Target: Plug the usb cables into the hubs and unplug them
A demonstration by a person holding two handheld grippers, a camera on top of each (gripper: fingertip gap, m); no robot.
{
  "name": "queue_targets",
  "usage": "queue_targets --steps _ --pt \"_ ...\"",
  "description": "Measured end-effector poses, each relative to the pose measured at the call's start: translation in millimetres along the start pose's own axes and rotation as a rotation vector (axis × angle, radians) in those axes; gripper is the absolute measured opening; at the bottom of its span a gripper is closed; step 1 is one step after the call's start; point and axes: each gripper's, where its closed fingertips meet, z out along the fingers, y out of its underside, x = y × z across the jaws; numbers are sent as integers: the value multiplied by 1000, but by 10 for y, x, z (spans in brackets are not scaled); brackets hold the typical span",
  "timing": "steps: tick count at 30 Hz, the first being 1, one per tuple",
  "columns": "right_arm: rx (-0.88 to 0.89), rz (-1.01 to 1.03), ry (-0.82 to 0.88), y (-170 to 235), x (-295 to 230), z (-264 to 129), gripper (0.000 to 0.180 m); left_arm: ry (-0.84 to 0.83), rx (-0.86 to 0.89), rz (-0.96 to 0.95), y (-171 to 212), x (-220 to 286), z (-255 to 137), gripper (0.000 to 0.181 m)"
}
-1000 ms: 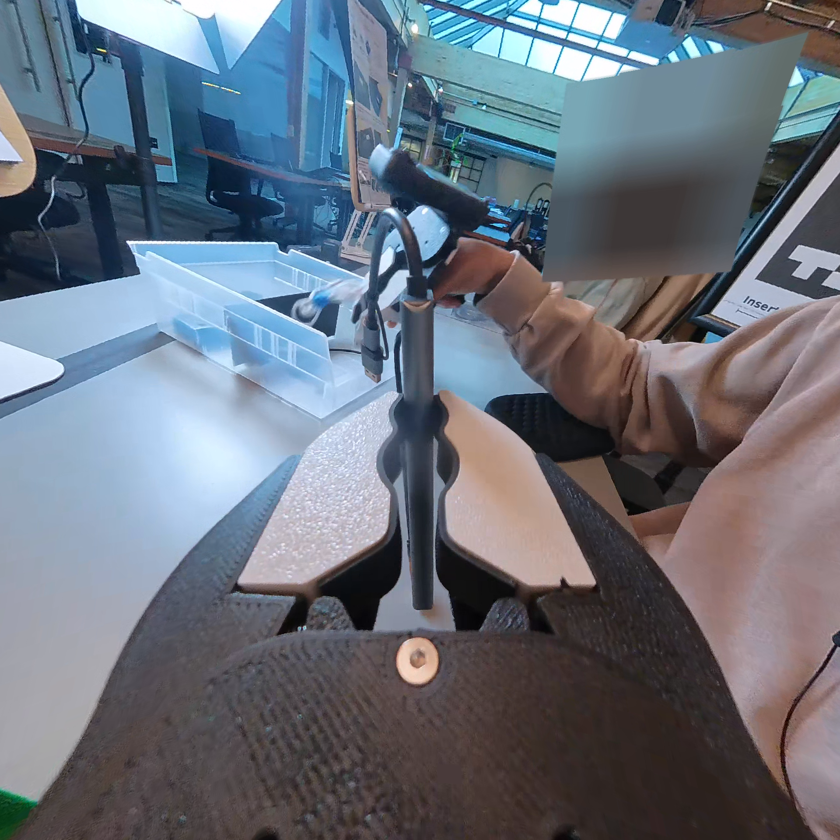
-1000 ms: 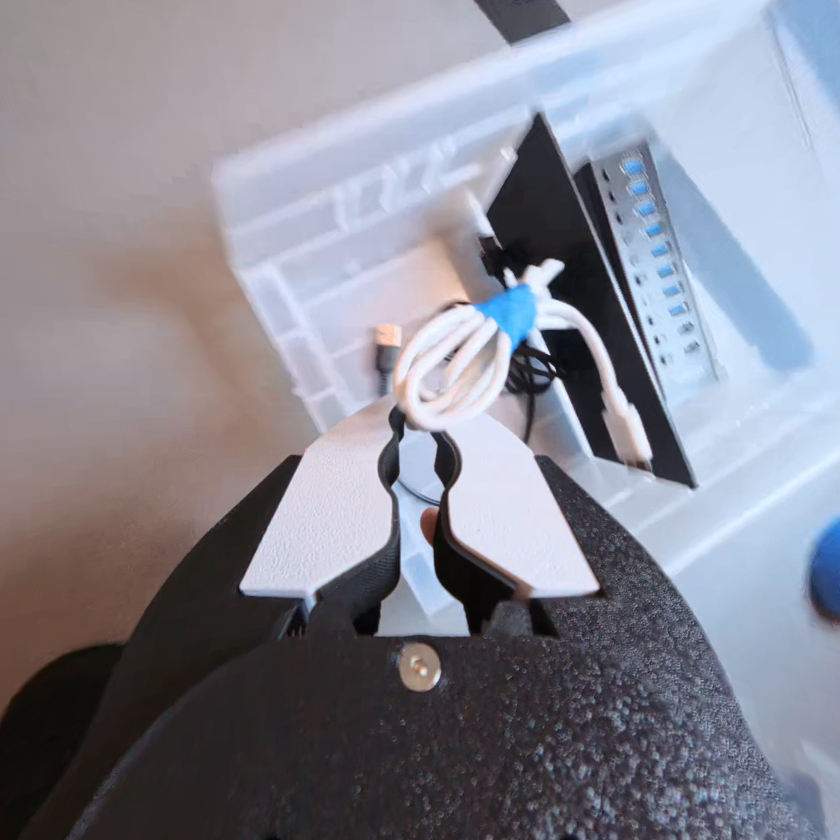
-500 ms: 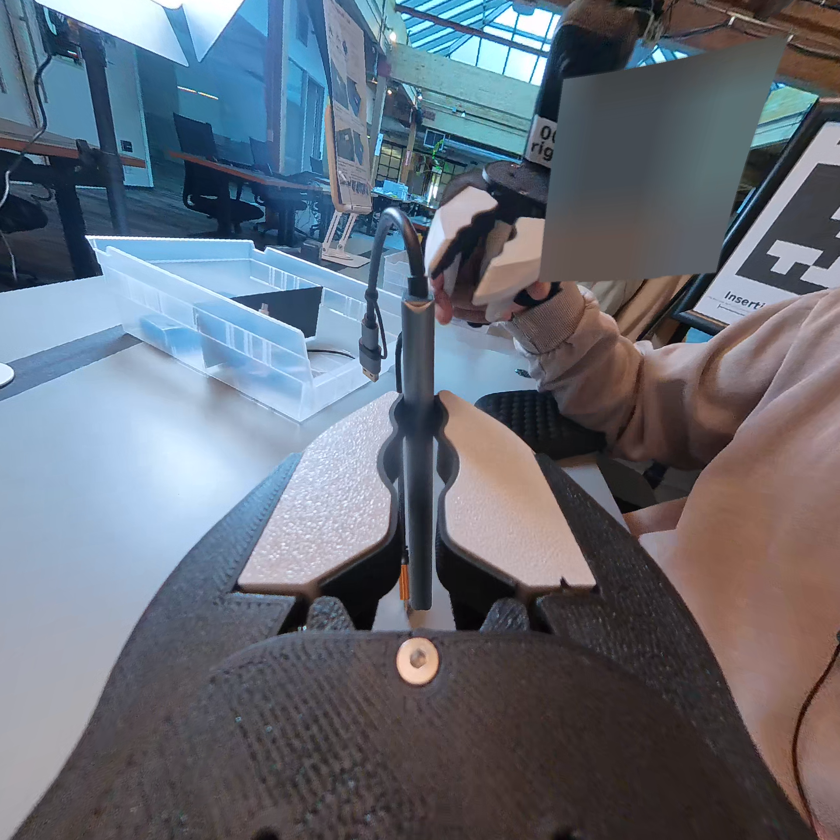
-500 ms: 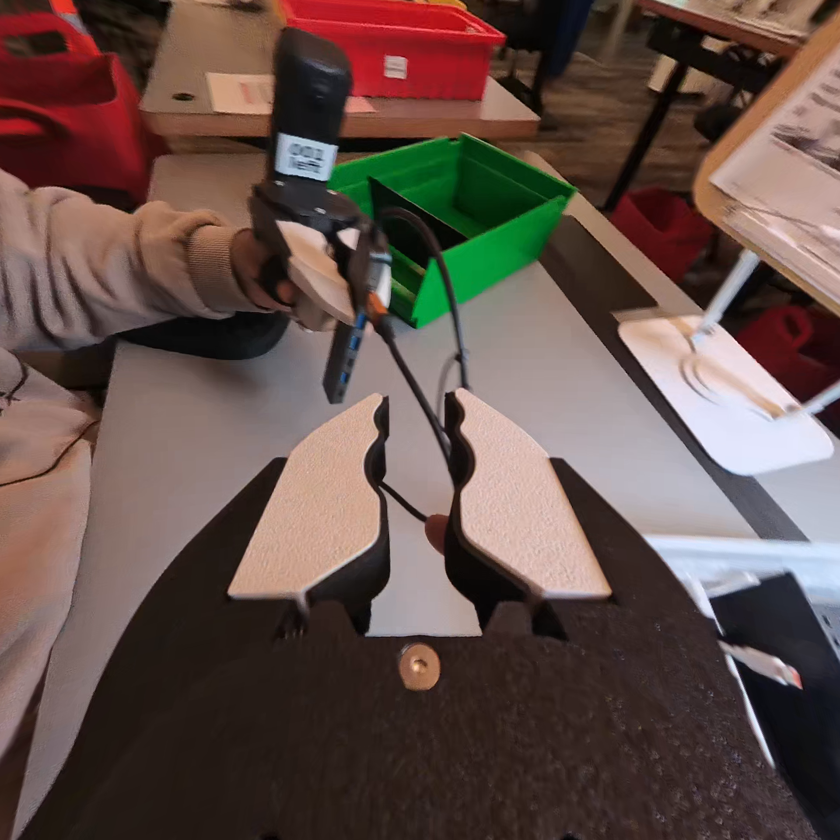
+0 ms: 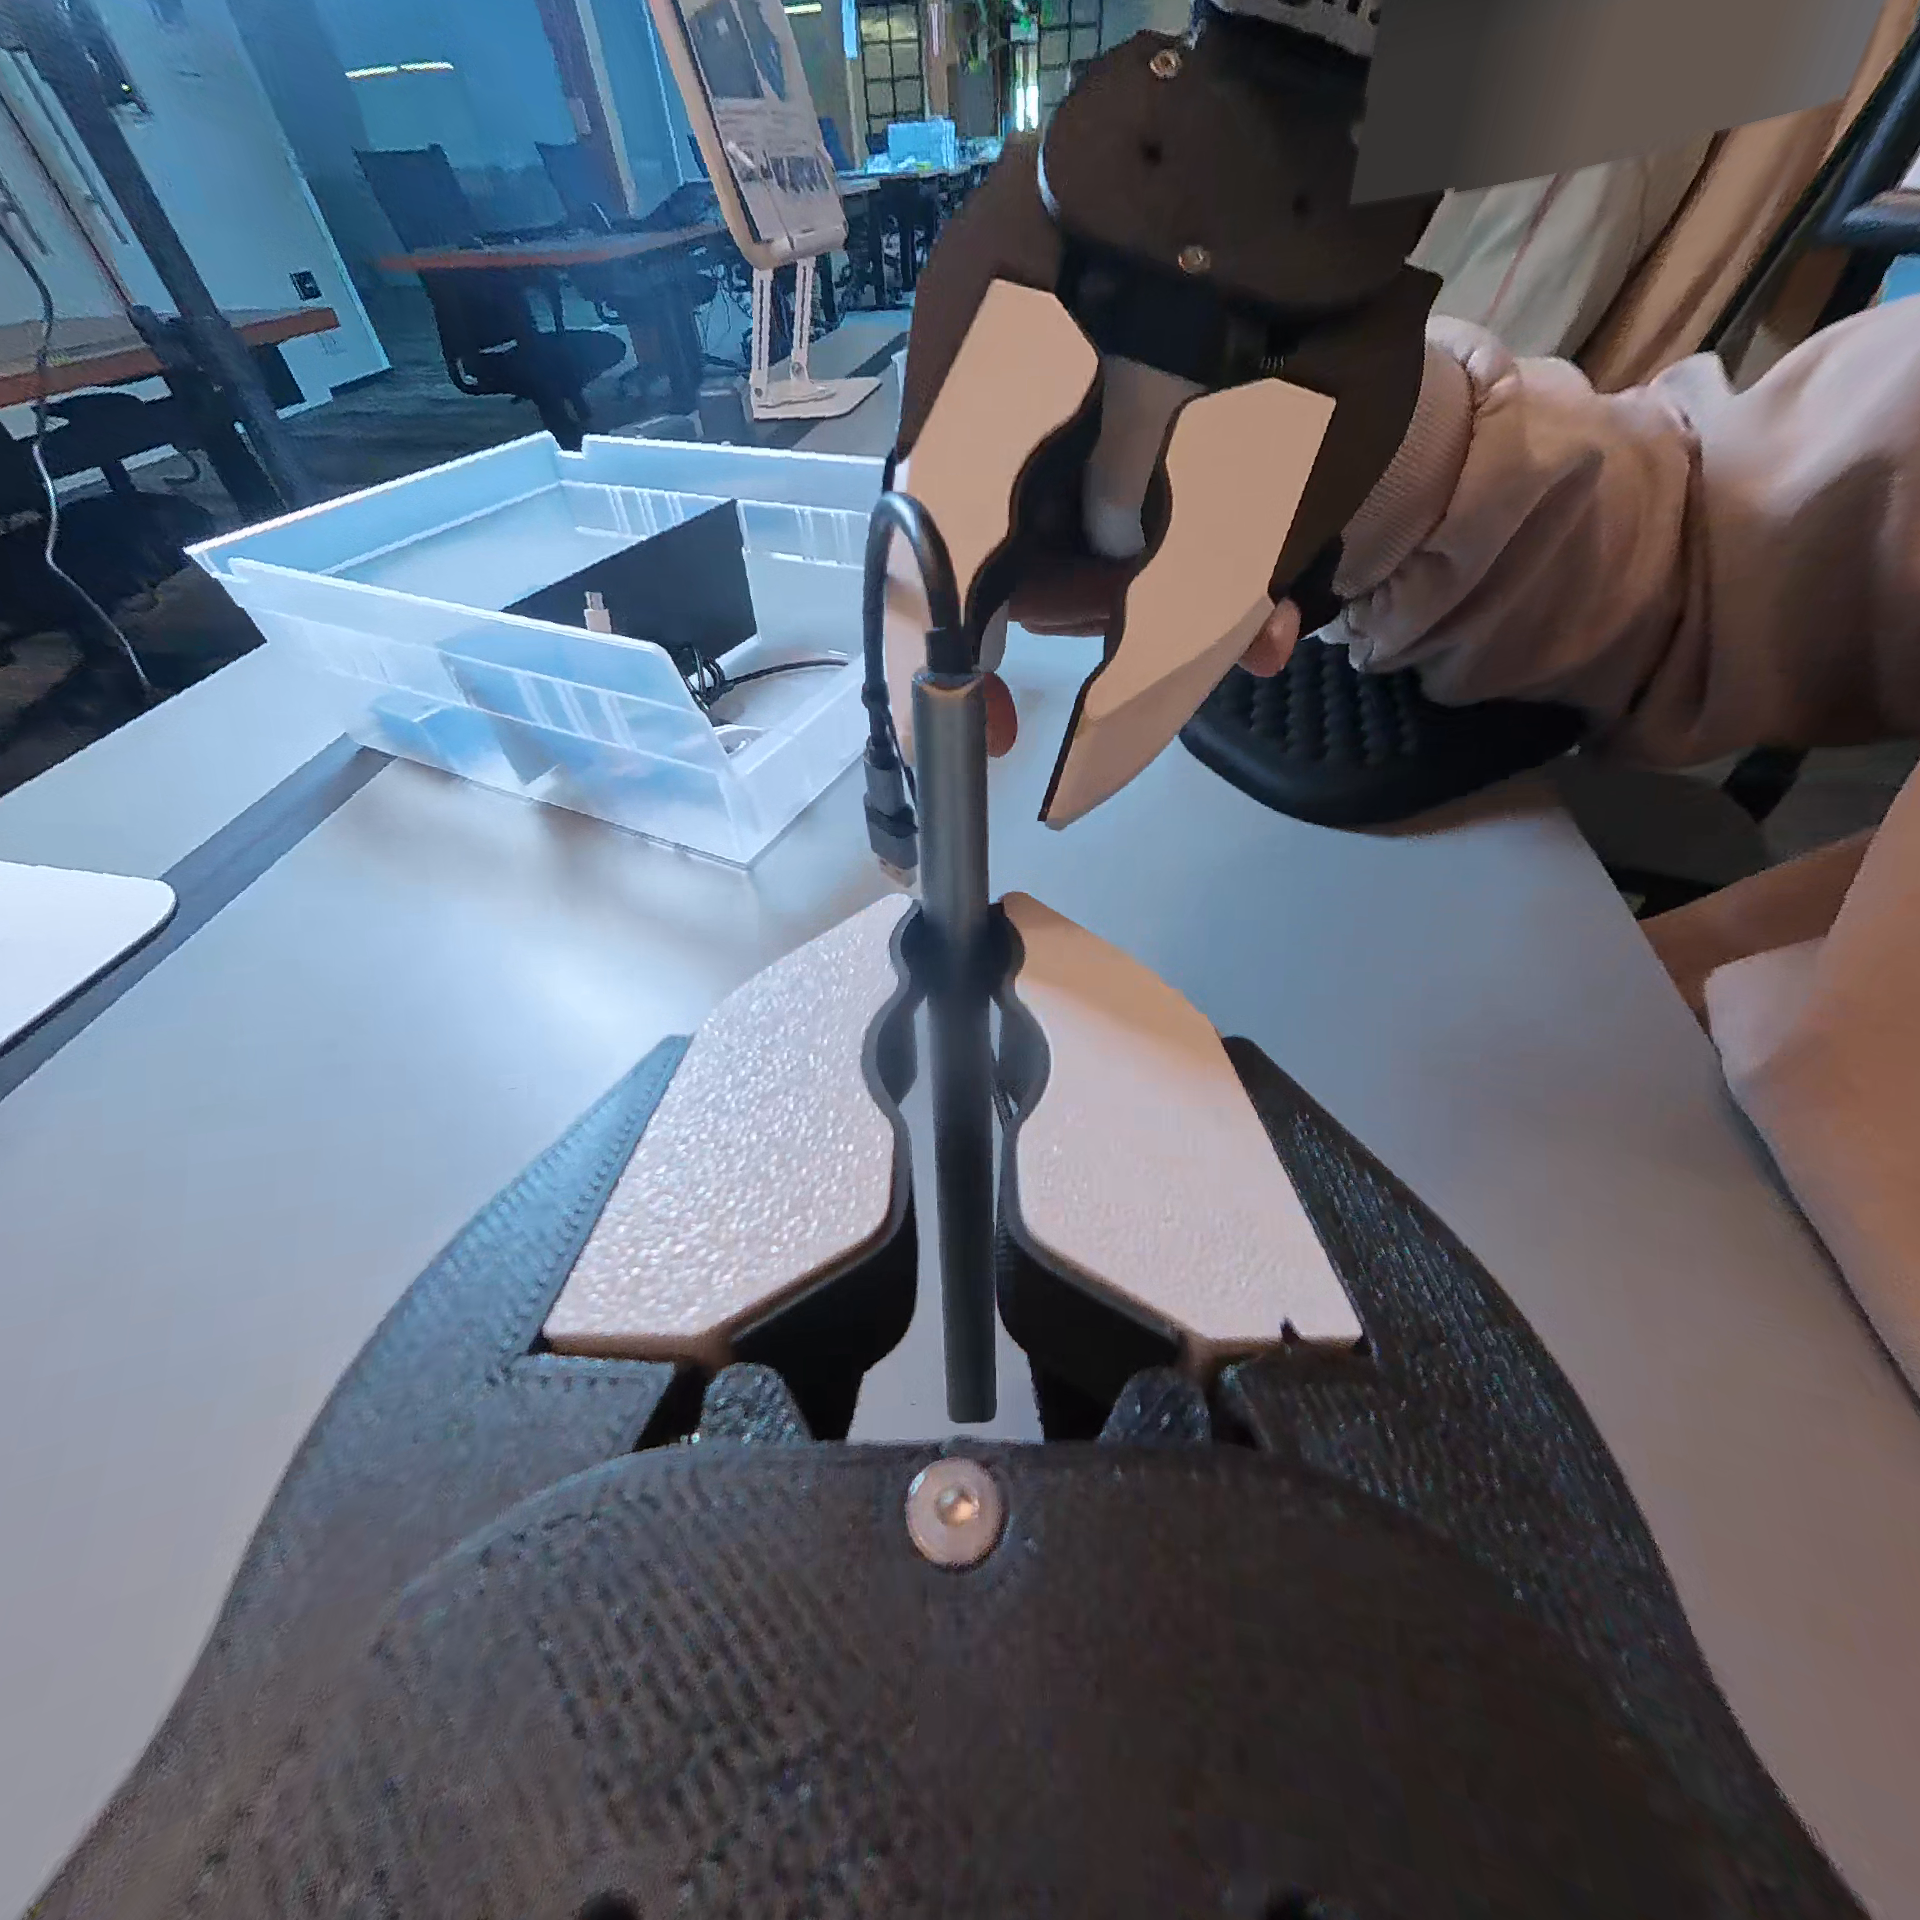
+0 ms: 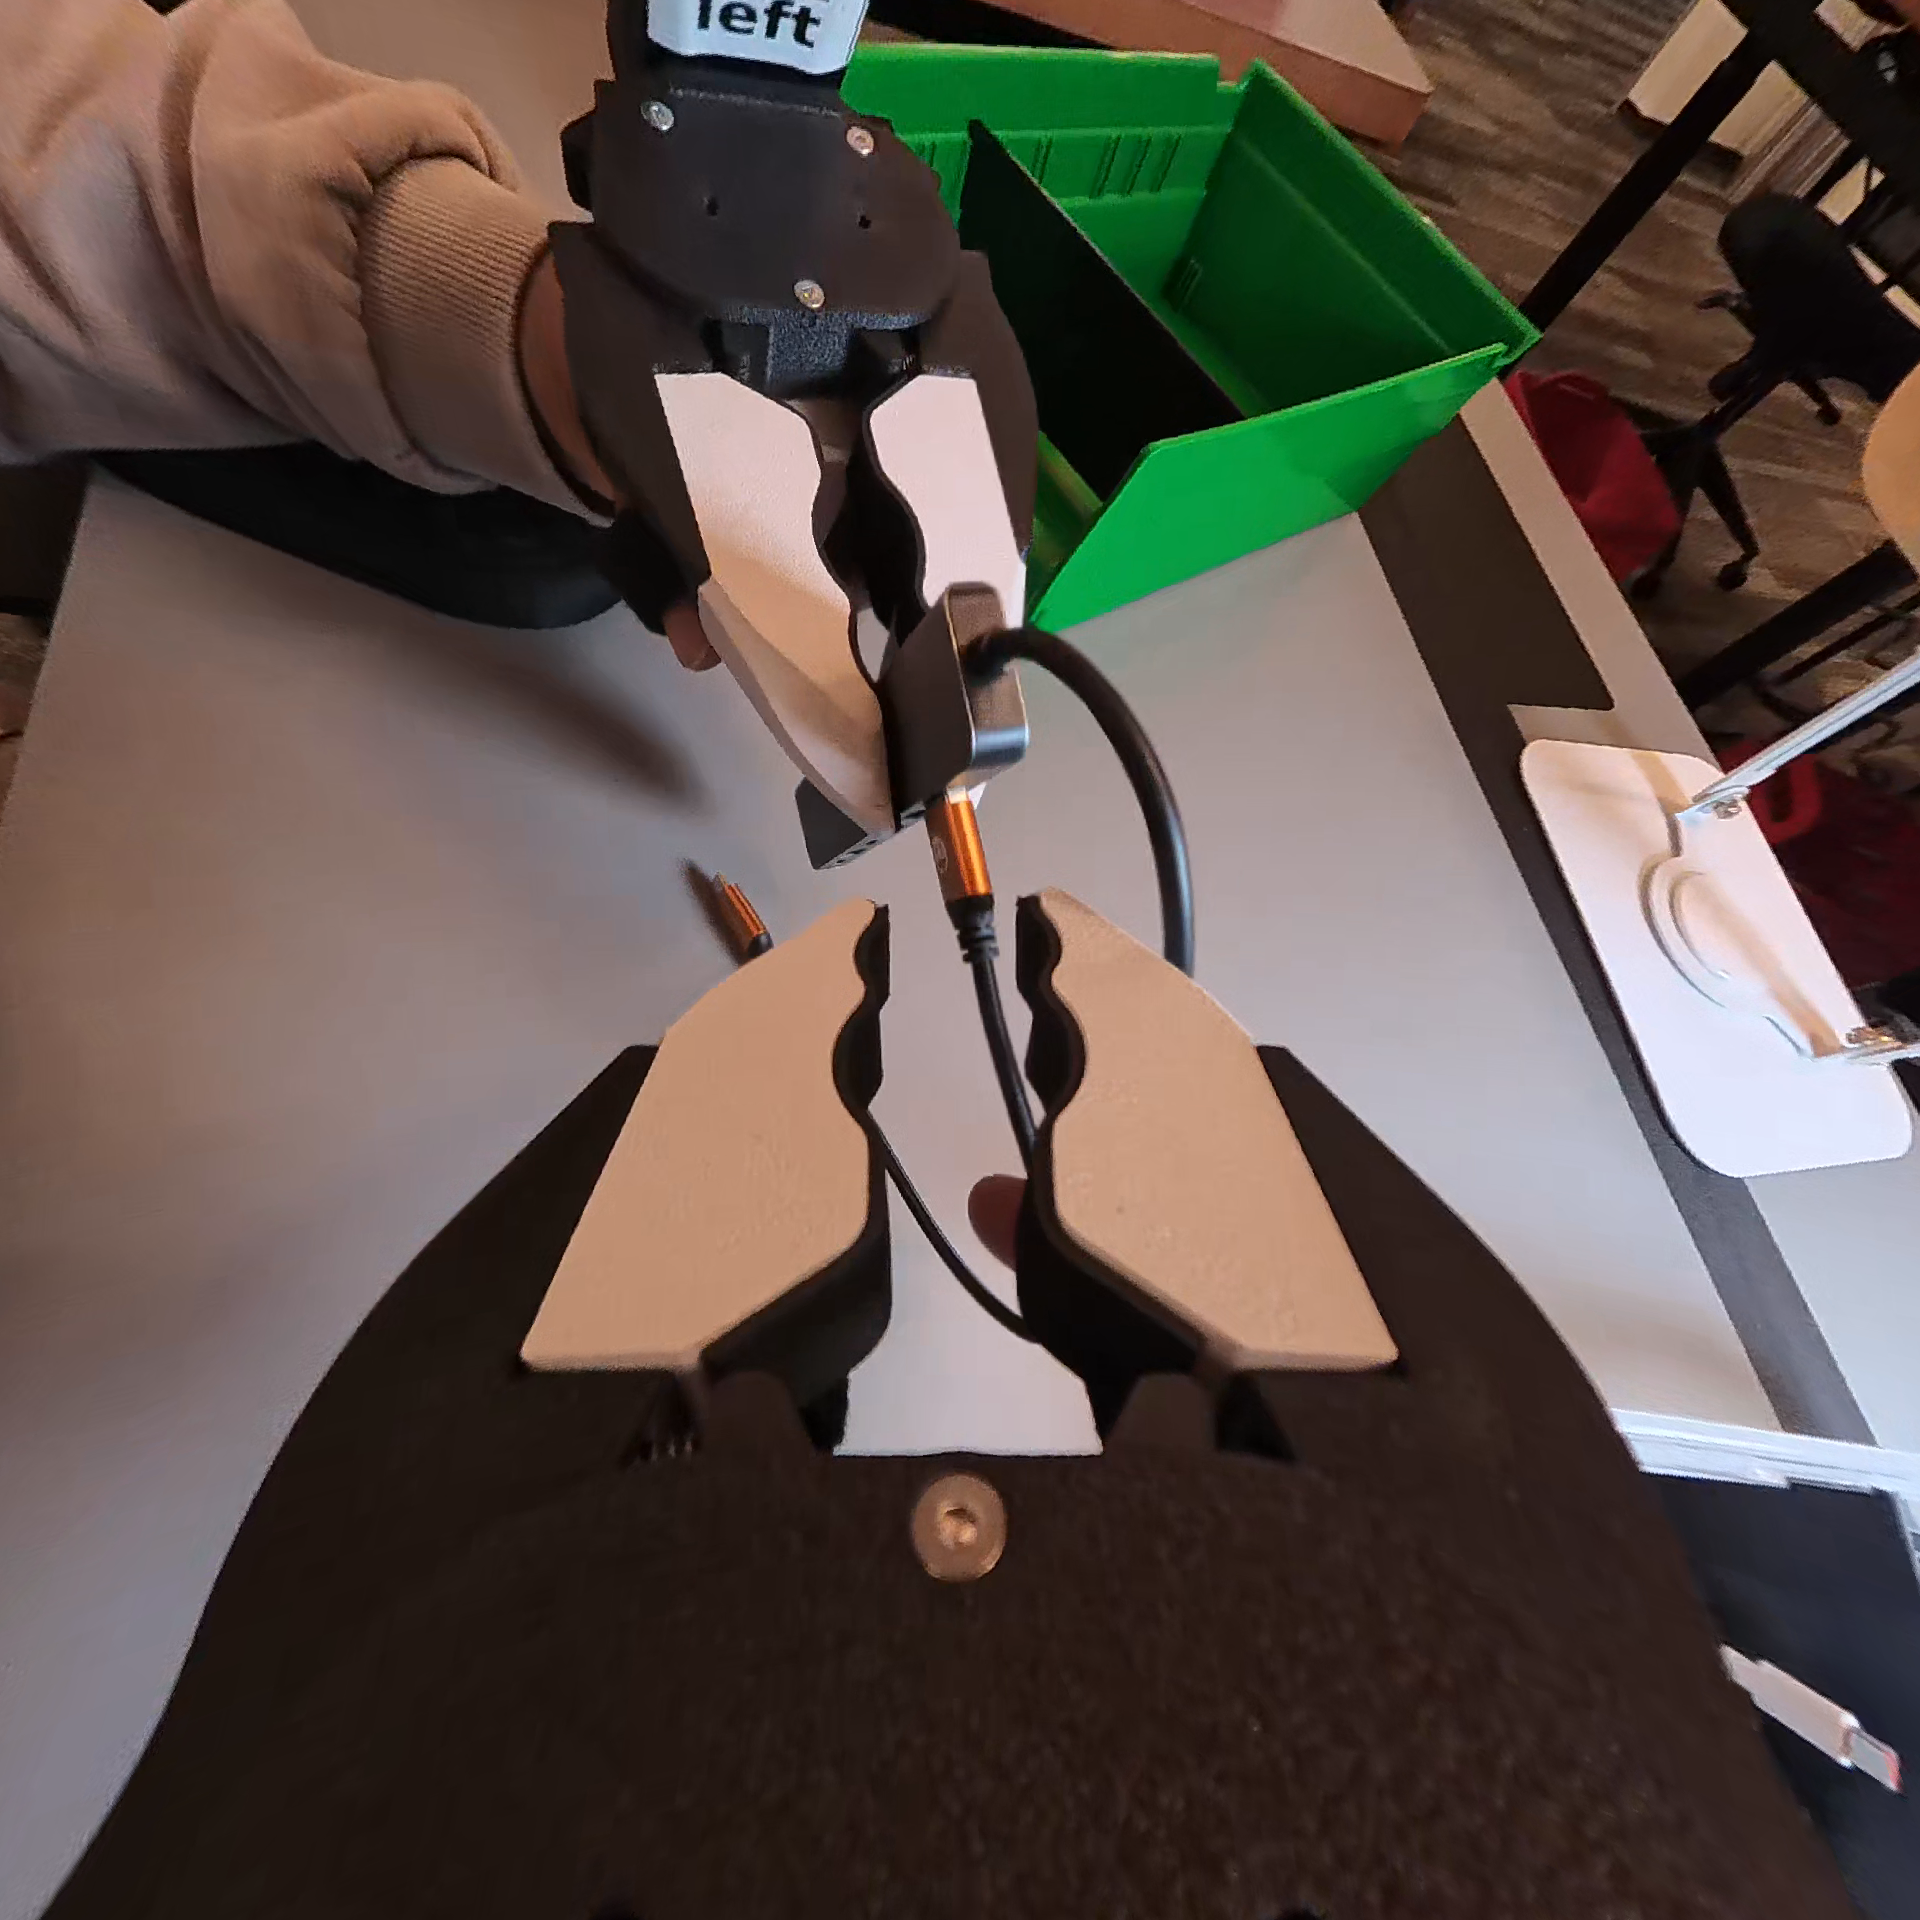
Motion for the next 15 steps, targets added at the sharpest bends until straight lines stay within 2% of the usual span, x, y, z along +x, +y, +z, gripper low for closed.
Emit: queue_targets --steps 3,5,15 --pt "-10 -15 -30 43 -76 65 19 1 -41 46 65 45 47 11" --pt "-16 -53 -9 73 -70 101 10 9 -52 58 86 71 60 11" --pt "47 -60 -71 88 -133 108 9 25 -55 111 83 122 46 11"
